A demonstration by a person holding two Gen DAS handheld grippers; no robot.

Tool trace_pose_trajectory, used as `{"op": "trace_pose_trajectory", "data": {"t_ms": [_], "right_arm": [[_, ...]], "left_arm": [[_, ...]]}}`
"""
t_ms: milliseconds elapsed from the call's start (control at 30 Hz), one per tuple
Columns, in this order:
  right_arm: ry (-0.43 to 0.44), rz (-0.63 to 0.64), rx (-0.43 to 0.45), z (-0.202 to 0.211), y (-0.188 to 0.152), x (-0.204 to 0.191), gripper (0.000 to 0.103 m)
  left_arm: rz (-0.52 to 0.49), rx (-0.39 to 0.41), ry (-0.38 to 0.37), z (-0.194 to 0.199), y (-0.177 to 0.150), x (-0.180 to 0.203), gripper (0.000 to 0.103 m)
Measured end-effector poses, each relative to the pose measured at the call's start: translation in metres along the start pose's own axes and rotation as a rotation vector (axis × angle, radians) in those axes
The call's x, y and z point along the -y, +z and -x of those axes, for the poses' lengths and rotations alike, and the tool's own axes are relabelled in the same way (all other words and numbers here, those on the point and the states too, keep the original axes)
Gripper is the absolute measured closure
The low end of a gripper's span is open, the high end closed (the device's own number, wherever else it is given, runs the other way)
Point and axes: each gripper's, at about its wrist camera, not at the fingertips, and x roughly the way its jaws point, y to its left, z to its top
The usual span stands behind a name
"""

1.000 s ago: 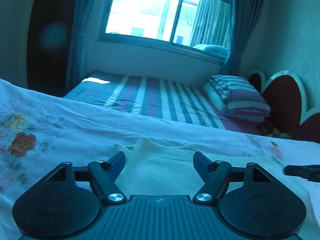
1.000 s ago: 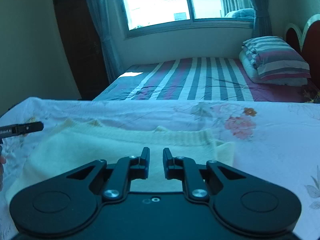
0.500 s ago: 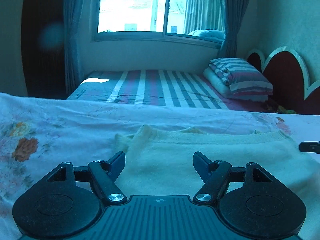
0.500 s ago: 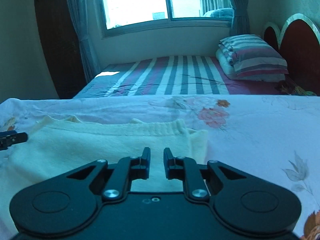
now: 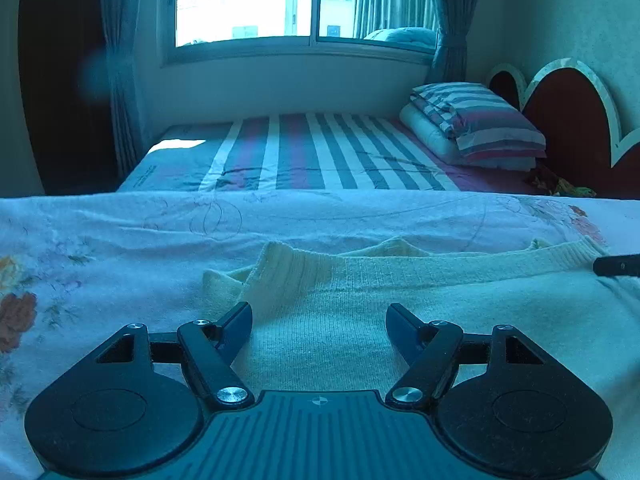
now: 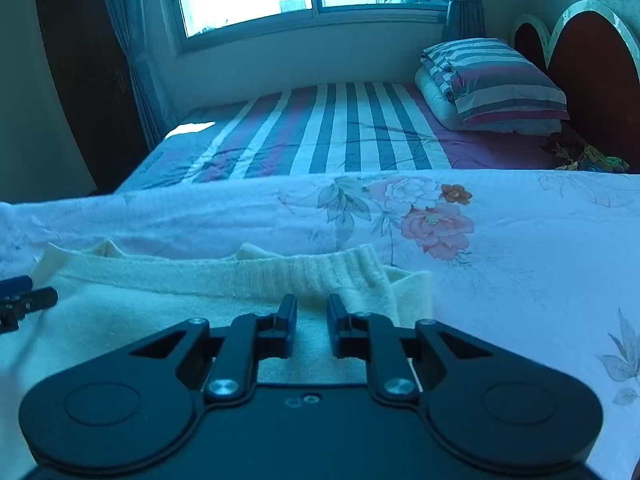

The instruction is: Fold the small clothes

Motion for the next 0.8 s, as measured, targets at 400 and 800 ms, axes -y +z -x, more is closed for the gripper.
{"op": "trace_pose_trajectory", "data": {"t_ms": [400, 800], "right_arm": [[0.179, 0.168, 0.003, 0.041, -0.026, -0.080, 0.081], [0.159, 0.224, -0.059, 0.036, -0.053, -0.081, 0.079]], "left_arm": [[0.023, 0.078, -0.076, 0.057, 0.004, 0.044, 0.029], [-0.021, -0.020, -0.065, 0.049, -0.042, 0.061, 0.029]]}}
